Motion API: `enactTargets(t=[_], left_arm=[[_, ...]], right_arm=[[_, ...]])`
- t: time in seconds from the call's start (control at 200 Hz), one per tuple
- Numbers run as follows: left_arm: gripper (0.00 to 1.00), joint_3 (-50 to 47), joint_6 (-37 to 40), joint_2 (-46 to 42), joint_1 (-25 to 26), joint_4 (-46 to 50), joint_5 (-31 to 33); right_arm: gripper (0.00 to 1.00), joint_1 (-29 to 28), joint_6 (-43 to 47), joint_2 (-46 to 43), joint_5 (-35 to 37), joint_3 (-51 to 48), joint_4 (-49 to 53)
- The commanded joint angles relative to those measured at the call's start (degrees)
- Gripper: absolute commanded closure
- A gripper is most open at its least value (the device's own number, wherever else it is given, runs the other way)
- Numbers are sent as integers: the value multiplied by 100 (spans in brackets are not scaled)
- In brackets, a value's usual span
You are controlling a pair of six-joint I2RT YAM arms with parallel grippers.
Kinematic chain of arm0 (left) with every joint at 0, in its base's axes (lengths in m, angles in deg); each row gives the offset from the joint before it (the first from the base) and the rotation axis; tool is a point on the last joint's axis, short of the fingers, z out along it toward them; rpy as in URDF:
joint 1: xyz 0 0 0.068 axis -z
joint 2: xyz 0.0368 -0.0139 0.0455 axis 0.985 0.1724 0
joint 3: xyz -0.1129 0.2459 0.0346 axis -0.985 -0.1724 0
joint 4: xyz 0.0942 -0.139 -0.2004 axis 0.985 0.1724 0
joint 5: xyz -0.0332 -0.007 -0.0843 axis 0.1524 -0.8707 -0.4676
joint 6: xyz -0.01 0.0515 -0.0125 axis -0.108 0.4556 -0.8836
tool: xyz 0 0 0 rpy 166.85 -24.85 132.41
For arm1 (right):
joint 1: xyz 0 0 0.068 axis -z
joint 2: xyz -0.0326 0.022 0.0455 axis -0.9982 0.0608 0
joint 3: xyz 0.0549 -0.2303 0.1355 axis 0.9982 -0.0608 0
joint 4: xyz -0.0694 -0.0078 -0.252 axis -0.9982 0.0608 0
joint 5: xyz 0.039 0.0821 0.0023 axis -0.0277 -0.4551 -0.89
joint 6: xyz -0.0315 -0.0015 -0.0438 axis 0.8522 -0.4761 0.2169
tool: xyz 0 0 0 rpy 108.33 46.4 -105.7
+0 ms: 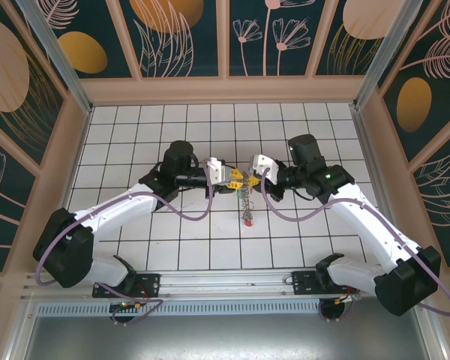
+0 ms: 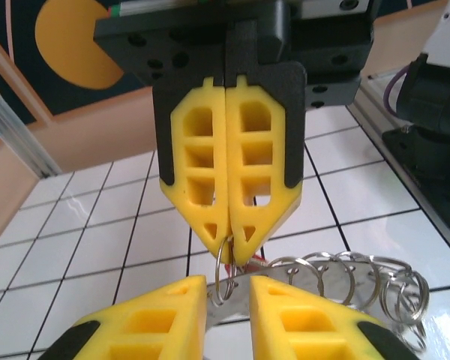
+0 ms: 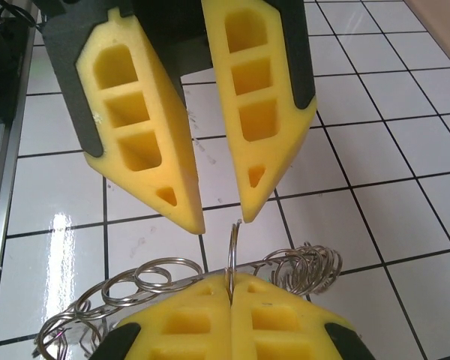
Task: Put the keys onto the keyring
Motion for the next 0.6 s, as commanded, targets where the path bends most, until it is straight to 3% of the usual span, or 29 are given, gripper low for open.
enactTargets(t=[0.0, 0.17, 0.596], left_arm=[[77, 343, 301, 125, 44, 727, 230], [87, 644, 327, 270, 42, 935, 331], [86, 692, 545, 374, 43, 1142, 110]], right_arm=[[100, -61, 32, 17, 10, 246, -103], [100, -87, 19, 113, 16, 286, -94], [100, -100, -95, 176, -39, 338, -221]])
